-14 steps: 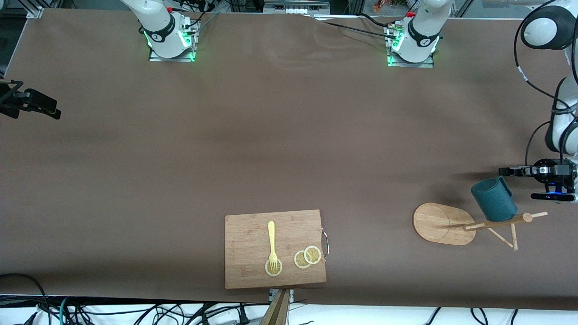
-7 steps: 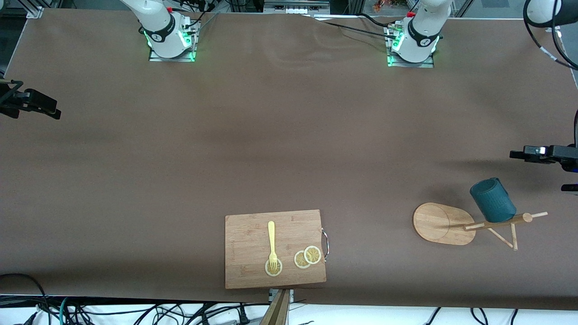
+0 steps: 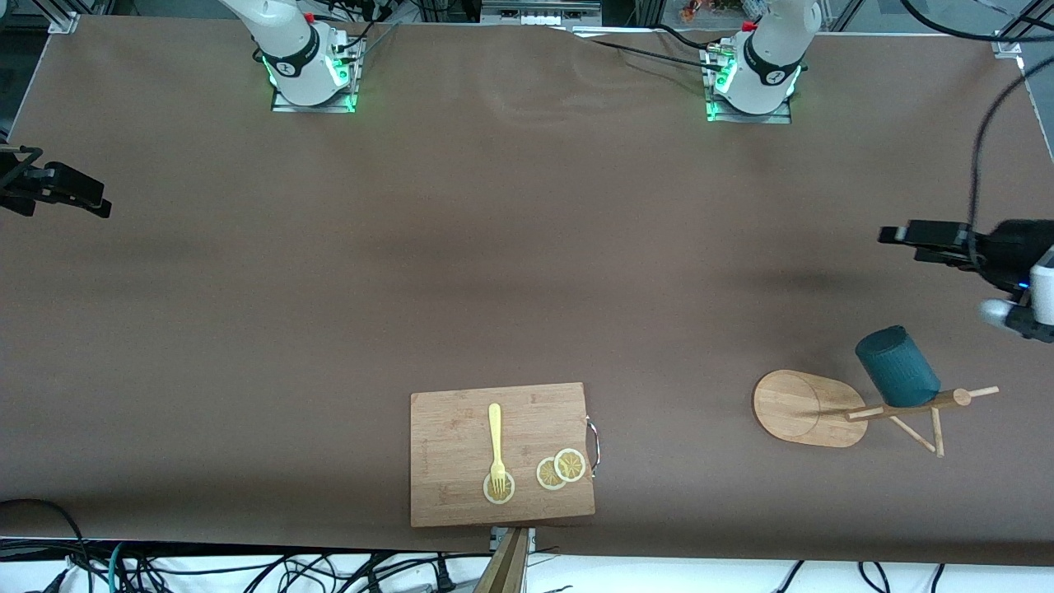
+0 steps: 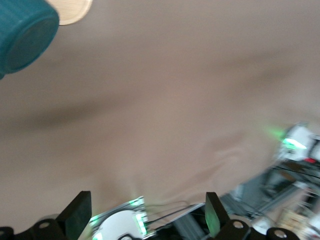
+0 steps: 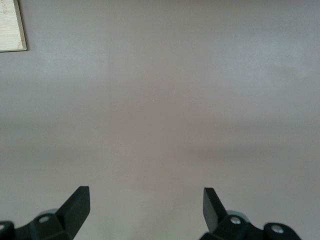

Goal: Pass cup and hang on rack

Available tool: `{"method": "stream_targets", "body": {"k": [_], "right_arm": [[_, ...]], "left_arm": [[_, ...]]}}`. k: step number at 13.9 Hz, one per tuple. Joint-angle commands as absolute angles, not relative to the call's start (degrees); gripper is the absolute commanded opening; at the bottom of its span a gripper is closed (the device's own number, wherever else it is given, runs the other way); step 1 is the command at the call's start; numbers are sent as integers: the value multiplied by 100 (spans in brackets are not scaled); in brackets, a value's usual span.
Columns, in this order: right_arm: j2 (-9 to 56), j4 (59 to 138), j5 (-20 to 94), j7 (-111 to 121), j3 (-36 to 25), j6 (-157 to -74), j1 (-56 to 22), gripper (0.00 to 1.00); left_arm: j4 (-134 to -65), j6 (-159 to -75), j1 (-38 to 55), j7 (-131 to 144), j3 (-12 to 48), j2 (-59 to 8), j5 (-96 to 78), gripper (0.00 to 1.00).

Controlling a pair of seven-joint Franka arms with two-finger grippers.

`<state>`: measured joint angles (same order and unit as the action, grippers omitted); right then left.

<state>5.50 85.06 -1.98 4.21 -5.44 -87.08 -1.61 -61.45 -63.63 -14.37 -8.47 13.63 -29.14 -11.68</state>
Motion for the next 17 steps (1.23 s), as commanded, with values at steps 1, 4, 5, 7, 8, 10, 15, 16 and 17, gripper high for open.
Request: {"method": "stream_targets", "body": {"k": [1,4,5,7,8,10,15,16,17], "right_arm": [[527,8508,-97,352,-492,-8728,-97,100],[527,8508,-97,352,-492,-8728,-97,100],[527,8508,-97,343,-492,-8728,-97,100],[527,8508,-88,343,-492,-8728,-88,100],[527,8508,-70,343,-492,-8728,-88,100],[527,8508,96,343,-510,-8728,-88,100],[527,8508,105,343,-519,-8719,-79,100],[527,8508,105,343,-519,-8719,-79,100],[527,8508,105,351,-519,-8719,-79,100]], "left_arm": [[-6669,-6775,-741,-721,1257,-2445,-214,100],[-7416,-7354,-422,-483,1248,-1909,246,100],[-7792,-7765,-387,-501,1248,-1646,324,100],[-8811,-8793,-387,-580,1091,-909,334,100],[-9085,-9146,-335,-502,959,-662,334,100],[-9307,-9684,-116,-518,564,-467,343,100],[-9851,-9904,-18,192,387,25,-114,100],[-9922,-9931,-9,254,387,96,-106,100],[-9940,-9923,-9,255,387,105,-105,100]]}}
